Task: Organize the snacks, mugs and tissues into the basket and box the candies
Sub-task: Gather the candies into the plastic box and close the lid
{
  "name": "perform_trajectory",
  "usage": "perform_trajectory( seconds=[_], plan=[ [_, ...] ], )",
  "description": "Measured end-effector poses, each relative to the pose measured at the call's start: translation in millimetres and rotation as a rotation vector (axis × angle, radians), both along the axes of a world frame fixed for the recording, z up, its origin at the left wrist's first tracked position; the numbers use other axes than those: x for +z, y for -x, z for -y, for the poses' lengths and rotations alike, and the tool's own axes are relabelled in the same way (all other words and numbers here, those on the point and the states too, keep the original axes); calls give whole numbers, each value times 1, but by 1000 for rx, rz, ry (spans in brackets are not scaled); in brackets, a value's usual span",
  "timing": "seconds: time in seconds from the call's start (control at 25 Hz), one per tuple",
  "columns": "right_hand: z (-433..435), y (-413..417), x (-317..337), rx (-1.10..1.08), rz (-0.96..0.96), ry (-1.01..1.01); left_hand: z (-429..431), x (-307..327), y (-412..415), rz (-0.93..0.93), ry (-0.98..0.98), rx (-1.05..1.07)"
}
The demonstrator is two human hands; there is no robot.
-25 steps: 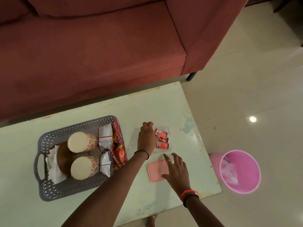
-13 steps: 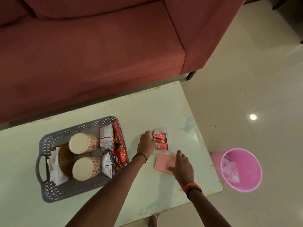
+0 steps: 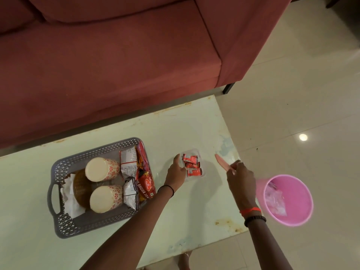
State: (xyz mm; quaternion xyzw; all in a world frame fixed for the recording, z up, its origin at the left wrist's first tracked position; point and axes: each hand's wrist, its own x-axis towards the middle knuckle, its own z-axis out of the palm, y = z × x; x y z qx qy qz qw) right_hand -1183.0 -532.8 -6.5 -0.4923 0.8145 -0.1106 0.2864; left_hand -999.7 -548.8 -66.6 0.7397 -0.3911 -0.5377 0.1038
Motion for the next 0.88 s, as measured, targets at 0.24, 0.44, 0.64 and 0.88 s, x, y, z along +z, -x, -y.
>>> perform_trajectory(
  seconds=[0.24, 0.44, 0.64, 0.88],
  plan=[
    [-9, -65, -26, 463, -150, 100, -1, 2, 3, -60, 23, 84],
    [-26, -78, -51, 578, -283, 62, 3, 4, 8, -49, 75, 65],
    [-31, -80, -49, 639, -315, 22, 7, -1, 6, 6, 64, 20],
    [-29, -83, -43, 661, -316, -3, 14, -6, 0, 72, 97, -24]
  ],
)
